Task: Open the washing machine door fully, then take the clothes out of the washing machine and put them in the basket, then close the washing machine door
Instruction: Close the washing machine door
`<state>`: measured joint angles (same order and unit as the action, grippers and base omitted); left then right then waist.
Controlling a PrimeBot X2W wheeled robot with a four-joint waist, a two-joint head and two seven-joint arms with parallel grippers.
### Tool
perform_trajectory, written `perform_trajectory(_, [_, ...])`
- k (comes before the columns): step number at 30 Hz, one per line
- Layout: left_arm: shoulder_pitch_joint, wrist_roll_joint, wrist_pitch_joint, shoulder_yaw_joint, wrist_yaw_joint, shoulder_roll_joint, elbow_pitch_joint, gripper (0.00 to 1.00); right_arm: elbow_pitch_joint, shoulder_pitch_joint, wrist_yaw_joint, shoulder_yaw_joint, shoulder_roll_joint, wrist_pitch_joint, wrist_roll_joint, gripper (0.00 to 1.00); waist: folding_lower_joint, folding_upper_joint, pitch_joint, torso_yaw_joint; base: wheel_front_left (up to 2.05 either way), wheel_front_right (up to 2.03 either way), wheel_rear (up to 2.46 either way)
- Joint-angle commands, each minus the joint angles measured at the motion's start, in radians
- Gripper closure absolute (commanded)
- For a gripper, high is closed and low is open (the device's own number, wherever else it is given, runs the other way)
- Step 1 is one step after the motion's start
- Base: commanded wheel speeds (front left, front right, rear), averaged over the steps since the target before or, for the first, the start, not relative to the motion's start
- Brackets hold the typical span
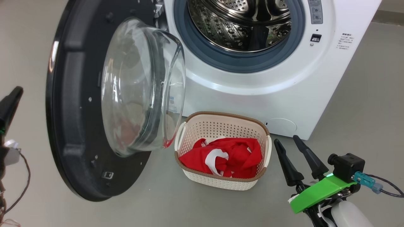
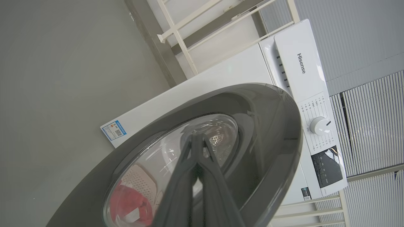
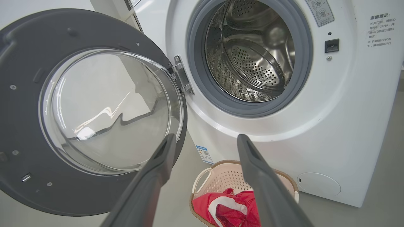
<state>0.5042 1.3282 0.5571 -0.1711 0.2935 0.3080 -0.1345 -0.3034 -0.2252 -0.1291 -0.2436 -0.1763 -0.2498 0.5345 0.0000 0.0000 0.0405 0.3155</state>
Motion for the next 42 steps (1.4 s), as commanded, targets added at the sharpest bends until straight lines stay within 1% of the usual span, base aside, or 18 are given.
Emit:
perform_trajectory(1, [0.056,0.017,0.022,-0.030,0.019,0.044,0.020,1.00,0.026,-0.008,-0.002,-0.016,-0.006,-0.012,0.000,0.00,0.0000,0.0000,0.003,-0.007,0.00,0.00,0.00])
perform_trajectory(5, [0.071,0.031,0.062,-0.013,0.051,0.043,0.026,1.00,0.025,-0.015,-0.002,-0.018,-0.009,-0.012,0.000,0.00,0.0000,0.0000,0.002,-0.017,0.00,0.00,0.00])
perform_trajectory(9, [0.082,0.045,0.089,-0.001,0.071,0.034,0.045,1.00,0.025,-0.016,-0.002,-0.018,-0.010,-0.012,0.001,0.00,0.0000,0.0000,0.002,-0.021,0.00,0.00,0.00])
perform_trajectory(17, [0.082,0.046,0.129,0.036,0.103,0.028,0.093,1.00,0.025,-0.015,-0.002,-0.017,-0.006,-0.012,-0.001,0.00,0.0000,0.0000,0.002,-0.029,0.00,0.00,0.00])
perform_trajectory(26, [0.071,0.056,0.178,0.085,0.143,0.004,0.180,1.00,0.025,-0.013,-0.002,-0.014,0.001,-0.012,-0.001,0.00,0.0000,0.0000,-0.001,-0.040,0.00,0.00,0.00])
perform_trajectory(37, [0.054,0.052,0.193,0.137,0.160,-0.030,0.261,1.00,0.023,-0.019,-0.002,-0.017,0.007,-0.012,0.001,0.00,0.0000,0.0000,0.001,-0.071,0.00,0.00,0.00])
perform_trajectory(42, [0.045,0.050,0.192,0.148,0.158,-0.041,0.286,1.00,0.023,-0.022,-0.002,-0.021,0.008,-0.012,0.002,0.00,0.0000,0.0000,0.009,-0.095,0.00,0.00,0.00])
